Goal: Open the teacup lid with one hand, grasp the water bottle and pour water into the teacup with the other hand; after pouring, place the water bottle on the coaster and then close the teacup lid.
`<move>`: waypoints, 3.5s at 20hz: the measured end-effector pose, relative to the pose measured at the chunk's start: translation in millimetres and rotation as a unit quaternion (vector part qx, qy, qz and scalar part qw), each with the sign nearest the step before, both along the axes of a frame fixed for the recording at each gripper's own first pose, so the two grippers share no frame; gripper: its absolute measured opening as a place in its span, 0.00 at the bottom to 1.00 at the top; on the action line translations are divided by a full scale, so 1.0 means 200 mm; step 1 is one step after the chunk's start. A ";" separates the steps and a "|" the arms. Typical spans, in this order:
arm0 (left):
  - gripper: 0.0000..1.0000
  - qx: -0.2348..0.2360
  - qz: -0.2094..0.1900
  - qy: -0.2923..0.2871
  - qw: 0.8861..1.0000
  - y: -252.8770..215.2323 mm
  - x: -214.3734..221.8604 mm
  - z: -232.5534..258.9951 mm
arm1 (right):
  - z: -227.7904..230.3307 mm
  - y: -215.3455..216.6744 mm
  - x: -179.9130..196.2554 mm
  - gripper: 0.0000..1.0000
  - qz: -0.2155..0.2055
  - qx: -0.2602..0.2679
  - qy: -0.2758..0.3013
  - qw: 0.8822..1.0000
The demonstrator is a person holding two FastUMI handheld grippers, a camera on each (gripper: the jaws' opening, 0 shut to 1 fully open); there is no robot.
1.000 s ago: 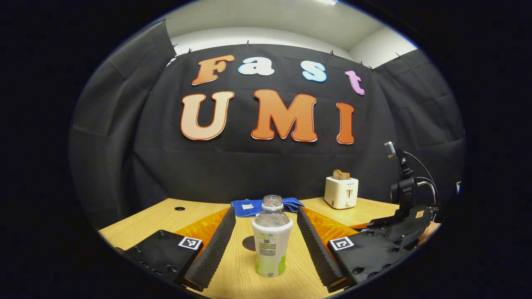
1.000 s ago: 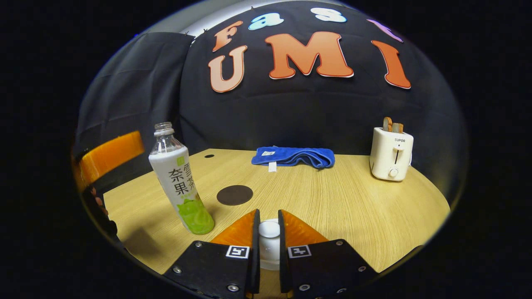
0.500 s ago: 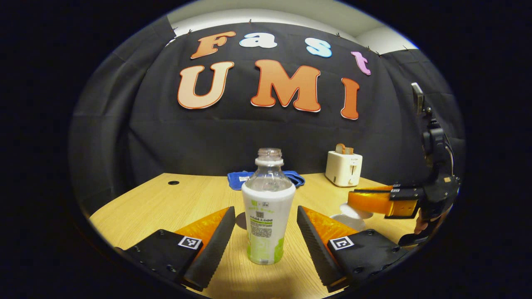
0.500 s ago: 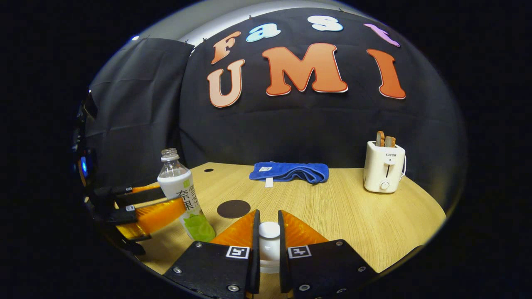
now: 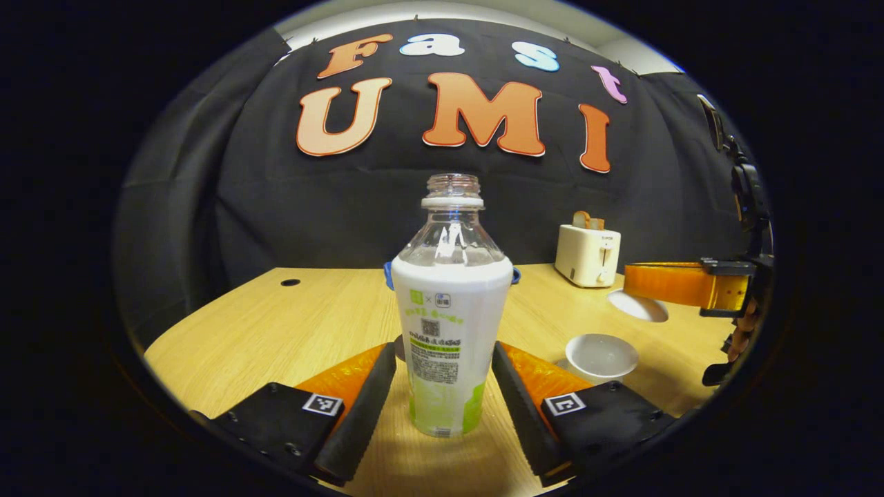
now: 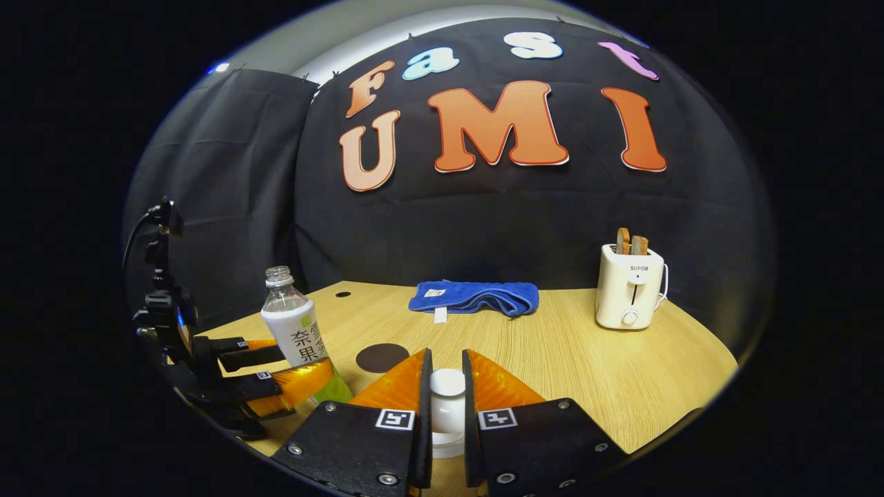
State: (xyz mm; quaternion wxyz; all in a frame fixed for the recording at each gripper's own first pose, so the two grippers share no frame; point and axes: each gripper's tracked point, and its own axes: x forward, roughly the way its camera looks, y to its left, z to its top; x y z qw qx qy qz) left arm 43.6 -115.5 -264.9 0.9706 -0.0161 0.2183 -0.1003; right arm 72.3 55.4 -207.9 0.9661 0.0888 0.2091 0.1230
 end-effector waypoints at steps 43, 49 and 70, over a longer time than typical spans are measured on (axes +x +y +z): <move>0.63 0.601 -0.269 -0.130 0.741 -0.07 0.14 0.14 | 0.05 -0.38 0.02 0.19 -0.057 -0.012 -0.019 0.998; 0.63 0.653 -0.285 -0.142 0.687 -0.06 0.17 0.19 | 0.04 -0.39 0.01 0.19 -0.058 -0.006 -0.016 0.998; 0.63 0.732 -0.308 -0.188 0.578 -0.18 0.22 0.31 | 0.01 -0.37 -0.02 0.19 -0.039 0.000 -0.014 0.999</move>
